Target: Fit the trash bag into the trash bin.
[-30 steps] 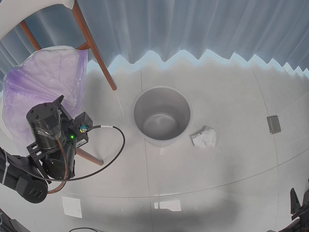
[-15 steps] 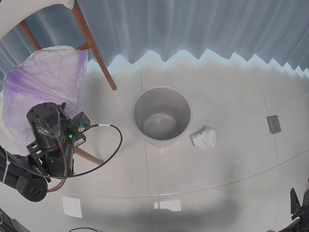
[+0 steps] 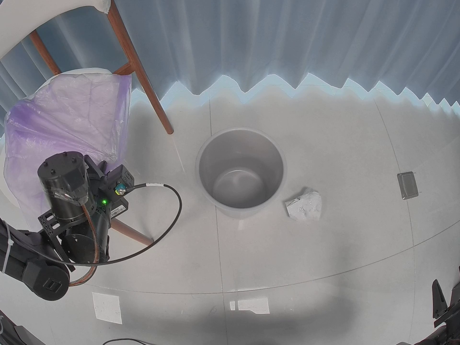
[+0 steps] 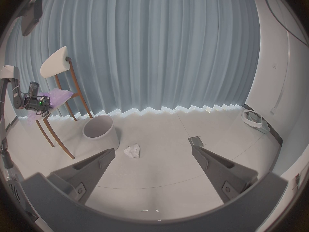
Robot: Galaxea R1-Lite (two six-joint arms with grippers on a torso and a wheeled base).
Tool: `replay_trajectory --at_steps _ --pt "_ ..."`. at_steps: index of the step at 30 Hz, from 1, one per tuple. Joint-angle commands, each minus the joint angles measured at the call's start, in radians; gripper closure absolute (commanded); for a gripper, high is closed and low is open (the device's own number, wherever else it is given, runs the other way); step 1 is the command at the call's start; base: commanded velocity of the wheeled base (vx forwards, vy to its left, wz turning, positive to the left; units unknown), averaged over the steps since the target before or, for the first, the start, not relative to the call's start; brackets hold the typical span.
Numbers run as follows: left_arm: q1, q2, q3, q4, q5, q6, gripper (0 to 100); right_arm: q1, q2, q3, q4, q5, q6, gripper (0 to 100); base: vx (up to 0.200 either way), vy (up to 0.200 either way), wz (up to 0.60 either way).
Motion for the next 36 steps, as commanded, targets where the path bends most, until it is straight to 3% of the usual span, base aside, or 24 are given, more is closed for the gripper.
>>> replay_trajectory --at_steps 1,20,28,36 --pt "-0.011 -0.029 -0.002 -0.008 -0.003 0.001 100 0.000 -0.015 0.018 0.000 -0.001 0.000 0 0.000 0.000 0.00" --pt "-0.168 -0.080 0.001 0.004 -0.004 -0.073 100 0.000 -0.015 0.018 0.000 0.001 0.000 0 0.000 0.000 0.00" --pt "-0.194 -0.080 0.000 0.023 -0.006 -0.094 100 0.000 -0.015 0.018 0.000 -0.001 0.000 0 0.000 0.000 0.00" --pt "-0.228 -0.063 -0.002 0.049 -0.007 -0.245 100 0.000 -0.015 0.018 0.000 -0.001 0.001 0 0.000 0.000 0.00"
